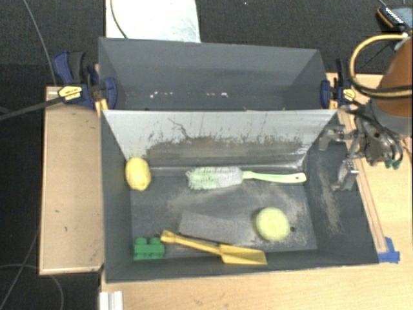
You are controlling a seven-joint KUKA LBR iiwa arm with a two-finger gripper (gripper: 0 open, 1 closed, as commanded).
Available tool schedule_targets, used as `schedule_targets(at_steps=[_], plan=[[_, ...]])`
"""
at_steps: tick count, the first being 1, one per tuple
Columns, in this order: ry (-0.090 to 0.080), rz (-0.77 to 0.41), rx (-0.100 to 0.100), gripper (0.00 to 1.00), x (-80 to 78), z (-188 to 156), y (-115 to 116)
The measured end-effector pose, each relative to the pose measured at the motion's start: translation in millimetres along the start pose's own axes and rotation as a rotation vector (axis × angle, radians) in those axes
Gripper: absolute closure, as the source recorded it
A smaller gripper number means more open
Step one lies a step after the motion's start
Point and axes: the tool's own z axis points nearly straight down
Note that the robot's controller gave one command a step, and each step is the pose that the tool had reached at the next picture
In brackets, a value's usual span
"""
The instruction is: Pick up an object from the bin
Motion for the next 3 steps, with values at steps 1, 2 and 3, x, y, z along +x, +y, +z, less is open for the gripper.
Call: schedule_targets(at_steps=[1,2,3], plan=[[-0.008,-0.006,0.002,0.00,-1.6,-5.0,1.0],[-0.012,-0.101,0.002,0.00,25.0,139.0,79.7],[-0.020,0.041,0.005,0.00,35.4,79.1,118.7]])
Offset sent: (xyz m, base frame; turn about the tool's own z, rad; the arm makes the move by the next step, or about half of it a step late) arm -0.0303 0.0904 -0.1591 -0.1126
